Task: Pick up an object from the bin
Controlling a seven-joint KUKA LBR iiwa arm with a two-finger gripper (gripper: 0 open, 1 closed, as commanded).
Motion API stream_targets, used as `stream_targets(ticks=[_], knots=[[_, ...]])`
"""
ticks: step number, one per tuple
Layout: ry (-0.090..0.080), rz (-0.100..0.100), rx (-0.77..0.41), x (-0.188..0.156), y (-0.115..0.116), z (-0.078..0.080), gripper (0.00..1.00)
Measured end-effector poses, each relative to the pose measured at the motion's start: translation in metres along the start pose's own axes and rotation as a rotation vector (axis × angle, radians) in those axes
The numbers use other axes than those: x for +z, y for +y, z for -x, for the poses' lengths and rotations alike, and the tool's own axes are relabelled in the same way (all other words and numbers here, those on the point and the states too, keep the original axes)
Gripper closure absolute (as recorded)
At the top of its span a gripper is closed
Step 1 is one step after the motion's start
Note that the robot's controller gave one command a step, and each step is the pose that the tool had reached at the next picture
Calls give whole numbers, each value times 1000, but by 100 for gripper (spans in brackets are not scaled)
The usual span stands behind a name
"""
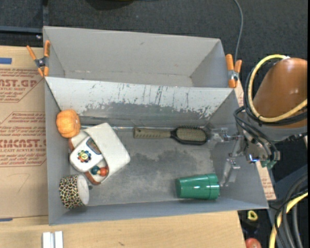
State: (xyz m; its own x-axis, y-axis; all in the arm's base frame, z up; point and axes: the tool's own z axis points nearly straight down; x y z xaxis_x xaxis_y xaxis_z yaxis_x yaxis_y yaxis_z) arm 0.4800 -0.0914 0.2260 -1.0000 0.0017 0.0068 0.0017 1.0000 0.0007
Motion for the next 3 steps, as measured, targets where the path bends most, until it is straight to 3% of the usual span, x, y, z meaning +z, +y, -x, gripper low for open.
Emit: stream_targets(ticks=[1, 2, 3], knots=[[-8, -1, -2, -4, 1, 2, 0], [-10, -2, -193, 135, 22, 1, 0], [-16, -4, -174, 66, 25, 2, 0]])
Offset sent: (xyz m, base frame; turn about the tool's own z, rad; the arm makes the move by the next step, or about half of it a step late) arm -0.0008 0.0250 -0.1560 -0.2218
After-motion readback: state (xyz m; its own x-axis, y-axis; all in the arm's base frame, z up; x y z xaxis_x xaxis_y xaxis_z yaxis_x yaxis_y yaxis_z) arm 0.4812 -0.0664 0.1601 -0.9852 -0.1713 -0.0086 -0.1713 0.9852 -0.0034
